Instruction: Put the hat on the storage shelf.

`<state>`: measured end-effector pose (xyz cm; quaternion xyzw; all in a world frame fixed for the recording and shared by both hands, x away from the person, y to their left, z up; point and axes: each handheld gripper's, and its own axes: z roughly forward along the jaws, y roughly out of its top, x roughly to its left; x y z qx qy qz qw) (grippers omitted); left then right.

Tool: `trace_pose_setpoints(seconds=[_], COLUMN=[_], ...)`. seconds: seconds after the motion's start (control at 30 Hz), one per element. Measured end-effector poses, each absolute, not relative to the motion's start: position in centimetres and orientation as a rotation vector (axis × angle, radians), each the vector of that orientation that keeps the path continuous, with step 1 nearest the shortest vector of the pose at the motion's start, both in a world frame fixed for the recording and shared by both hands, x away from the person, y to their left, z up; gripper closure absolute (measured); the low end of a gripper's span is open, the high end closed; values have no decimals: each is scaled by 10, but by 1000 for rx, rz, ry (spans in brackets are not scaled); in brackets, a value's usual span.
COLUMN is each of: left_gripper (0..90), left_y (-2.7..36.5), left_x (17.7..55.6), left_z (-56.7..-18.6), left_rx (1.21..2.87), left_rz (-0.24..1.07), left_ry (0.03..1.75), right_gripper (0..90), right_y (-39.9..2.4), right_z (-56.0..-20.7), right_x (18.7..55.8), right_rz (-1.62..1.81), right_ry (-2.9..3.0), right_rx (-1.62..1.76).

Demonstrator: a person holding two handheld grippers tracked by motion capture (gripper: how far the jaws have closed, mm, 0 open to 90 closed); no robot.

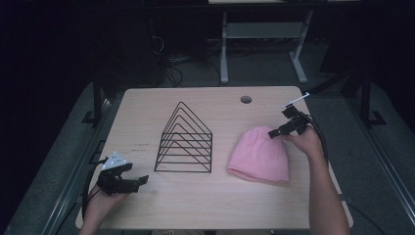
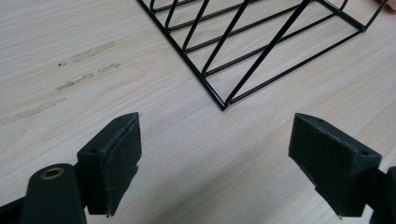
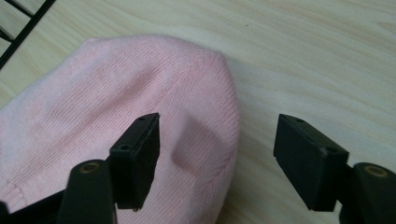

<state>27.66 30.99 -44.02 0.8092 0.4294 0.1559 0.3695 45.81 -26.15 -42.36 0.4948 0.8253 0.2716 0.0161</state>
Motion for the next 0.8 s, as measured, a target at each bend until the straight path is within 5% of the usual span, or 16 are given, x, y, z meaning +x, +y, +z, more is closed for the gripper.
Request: trace_pose_setpoints(seconds=[0.8], left_gripper=[172], left_y=[311], left_x=[277], left_z=[-440], left_rx=[2075], left_rz=[395], left_ry=[1100], right_gripper=[579], right_y=[-251], right_z=[-446], right_x=[463], right_rz=[832], right_ry=[2653], right_rx=[1579])
